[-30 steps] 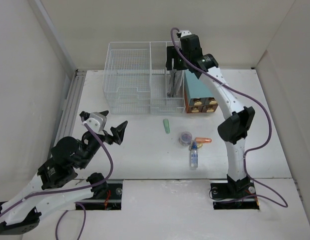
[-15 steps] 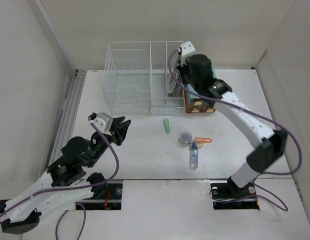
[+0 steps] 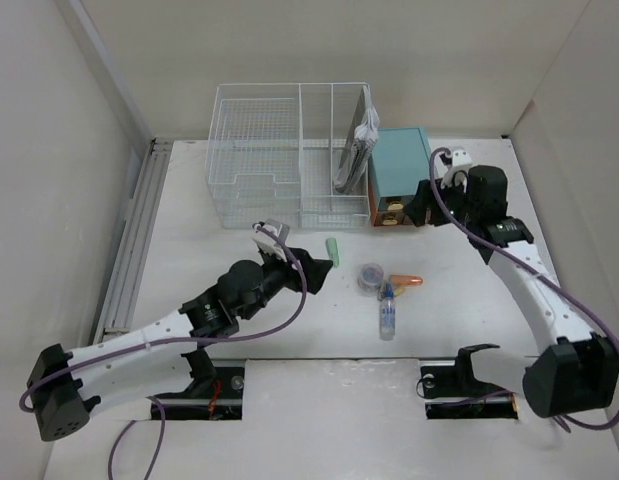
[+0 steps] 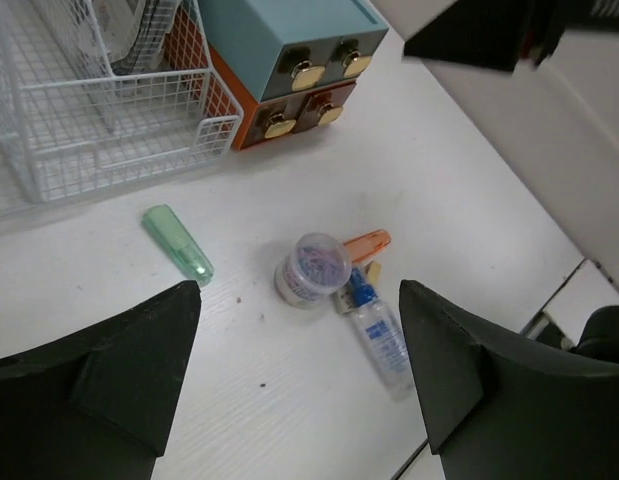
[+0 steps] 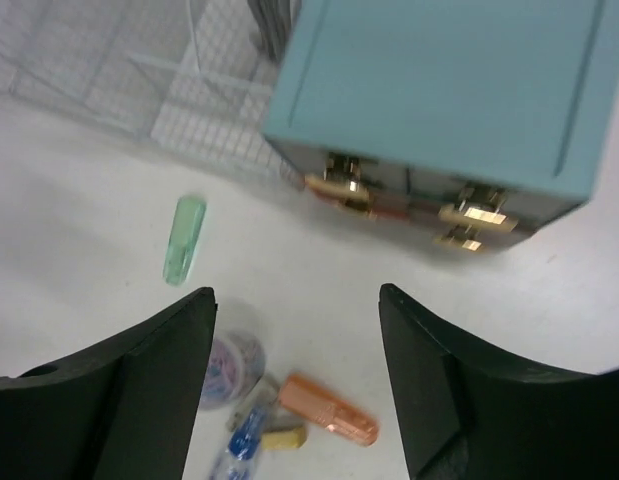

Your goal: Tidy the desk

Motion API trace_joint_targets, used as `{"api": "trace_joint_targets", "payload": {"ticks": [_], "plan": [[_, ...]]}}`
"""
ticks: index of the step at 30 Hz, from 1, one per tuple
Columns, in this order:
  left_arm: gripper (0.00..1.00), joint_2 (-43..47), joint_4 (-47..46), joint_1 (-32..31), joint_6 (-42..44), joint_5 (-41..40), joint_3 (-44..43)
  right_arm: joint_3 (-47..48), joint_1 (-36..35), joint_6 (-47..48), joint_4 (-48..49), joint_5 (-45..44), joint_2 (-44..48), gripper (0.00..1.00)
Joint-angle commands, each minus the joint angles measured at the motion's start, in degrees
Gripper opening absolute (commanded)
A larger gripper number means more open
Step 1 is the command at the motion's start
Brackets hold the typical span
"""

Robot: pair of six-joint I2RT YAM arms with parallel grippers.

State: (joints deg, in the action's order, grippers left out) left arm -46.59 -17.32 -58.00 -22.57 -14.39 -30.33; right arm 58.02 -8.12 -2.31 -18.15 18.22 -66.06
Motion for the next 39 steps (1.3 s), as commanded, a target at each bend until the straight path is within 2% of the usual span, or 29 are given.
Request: {"api": "trace_joint_targets", "payload": {"ticks": [1,3,10,20,26,30,38,39], "plan": [[0.78,-1.7,-11.6,0.4,-6.9,-1.4,1.5,-3.3,2.1,-7.9,4.7,10.6,-2.5,0.71],[0.78,-2.5,-12.9,0.4,-8.5,-3.8,2.7,-4.5,2.8,-10.3,6.8,12.8,-5.9,0.67],[0.78,-5.8,-18.1,0.4,-12.5,-5.6,8.1,-0.3,3.3,-13.6,12.3,15.4,-19.1,0.64],[0.78,-7.6,-19.7,0.4,-13.0,-5.0,9.1,2.7,2.1,-20.3,19.6,12.3,-24.9,0.69],[0.78,-10.0,-20.8,0.4,-13.0,-5.6,9.1,2.2,-0.1,-22.3,21.9,6.3,-25.4,0.69],[0.78,-10.0,-21.4,0.4,-13.0,-4.9,9.7,2.2,-0.8,-22.3,22.5,4.2,-26.7,0.64],[0.78,-9.7,-22.7,0.4,-12.5,-4.4,10.7,0.3,-0.8,-21.1,23.0,1.6,-25.6,0.4],[0.78,-10.3,-23.4,0.4,-11.8,-3.8,10.7,0.3,-0.8,-21.1,23.0,1.6,-25.6,0.4]]}}
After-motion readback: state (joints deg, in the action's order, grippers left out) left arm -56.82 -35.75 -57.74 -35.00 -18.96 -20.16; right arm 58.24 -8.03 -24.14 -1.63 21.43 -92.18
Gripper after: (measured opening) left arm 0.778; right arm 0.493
